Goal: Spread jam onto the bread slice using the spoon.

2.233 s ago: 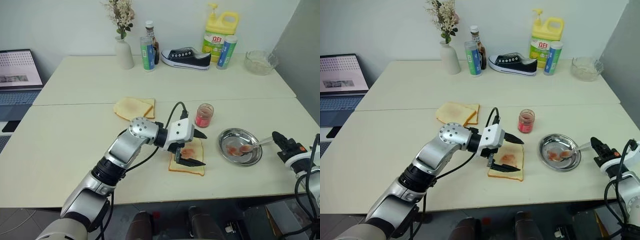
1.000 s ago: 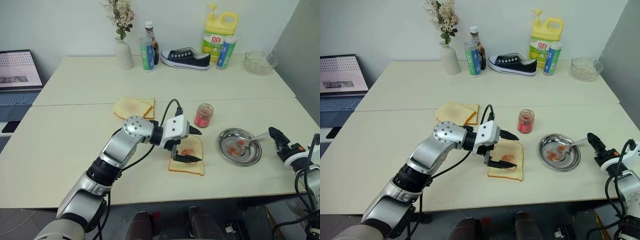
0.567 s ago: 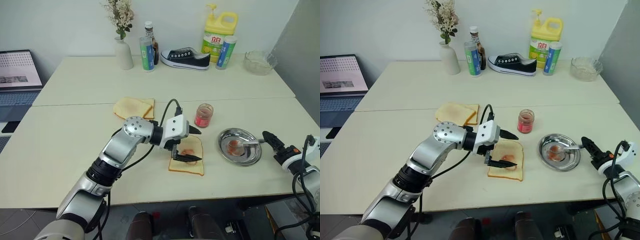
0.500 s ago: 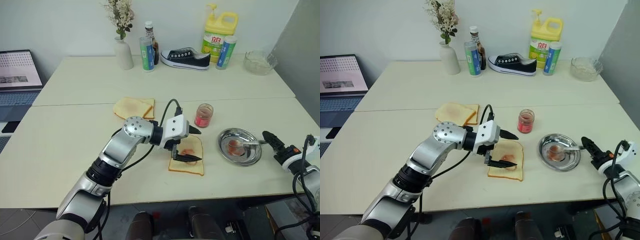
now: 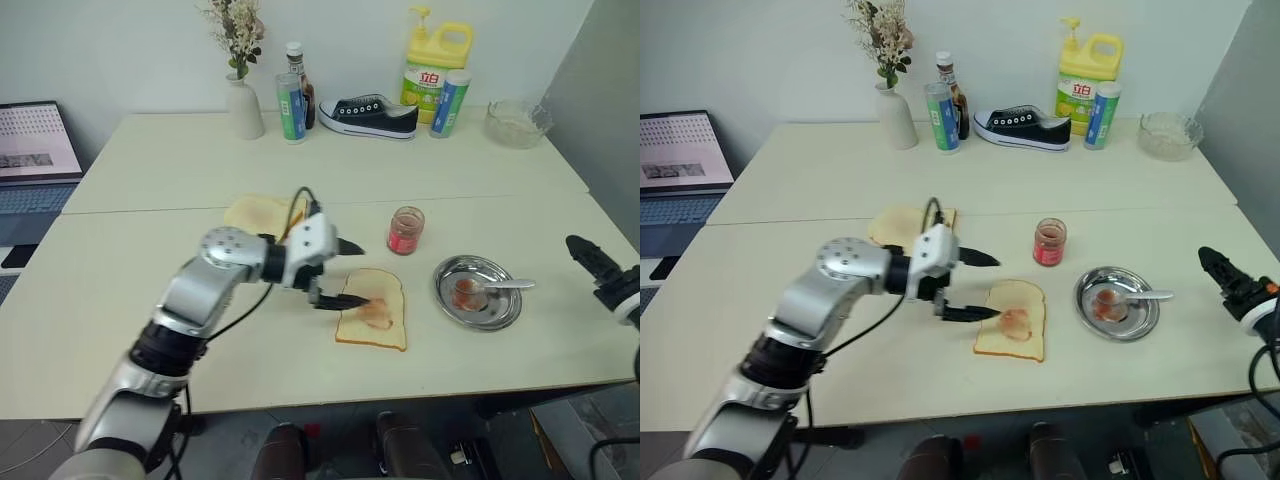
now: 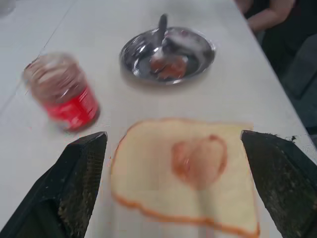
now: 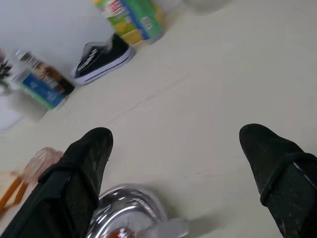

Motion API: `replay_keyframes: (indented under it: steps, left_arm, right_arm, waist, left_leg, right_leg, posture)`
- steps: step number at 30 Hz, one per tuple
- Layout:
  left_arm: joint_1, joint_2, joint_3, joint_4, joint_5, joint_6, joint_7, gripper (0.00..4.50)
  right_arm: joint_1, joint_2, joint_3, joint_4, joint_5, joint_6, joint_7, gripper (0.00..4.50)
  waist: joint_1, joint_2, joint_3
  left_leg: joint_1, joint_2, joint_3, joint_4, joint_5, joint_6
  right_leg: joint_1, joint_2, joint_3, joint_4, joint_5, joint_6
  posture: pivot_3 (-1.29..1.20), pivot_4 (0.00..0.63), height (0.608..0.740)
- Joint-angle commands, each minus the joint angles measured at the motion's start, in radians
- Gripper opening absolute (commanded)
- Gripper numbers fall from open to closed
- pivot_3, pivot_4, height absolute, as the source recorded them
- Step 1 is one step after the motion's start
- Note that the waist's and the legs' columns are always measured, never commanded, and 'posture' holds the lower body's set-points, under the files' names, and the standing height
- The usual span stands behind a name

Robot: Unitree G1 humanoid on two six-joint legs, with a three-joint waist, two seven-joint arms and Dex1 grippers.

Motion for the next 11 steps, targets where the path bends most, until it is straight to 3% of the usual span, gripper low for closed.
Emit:
replay_keyframes:
  steps: [1,6,11]
  left_arm:
    - [0.038,0.097,0.09,-0.06,-0.036,0.04,-0.019,4.5]
    - [0.126,0.206,0.183,-0.13,-0.082,0.108,-0.023,4.5]
    - [0.179,0.239,0.206,-0.191,-0.104,0.139,0.002,4.5]
  right_arm:
    - [0.086,-0.142,0.078,-0.246,0.009,0.064,0.178,4.47]
    - [0.111,-0.278,0.191,-0.44,-0.008,0.069,0.33,4.47]
    - [0.055,-0.291,0.289,-0.455,-0.063,0.039,0.358,4.47]
  waist:
    - [0.0,0.0,0.0]
    - [0.006,-0.004,0.002]
    - [0.012,-0.009,0.004]
  left_leg:
    - [0.0,0.0,0.0,0.0,0.0,0.0]
    - [-0.001,0.0,0.0,0.0,0.0,0.0]
    - [-0.002,-0.001,0.0,0.001,0.0,-0.001]
  right_leg:
    - [0.0,0.0,0.0,0.0,0.0,0.0]
    - [0.0,-0.002,0.0,-0.002,0.0,0.0]
    - [0.0,-0.003,-0.001,-0.003,0.0,0.0]
  posture:
    - [0.0,0.15,0.74]
    - [0.0,0.15,0.74]
    - [0.0,0.15,0.74]
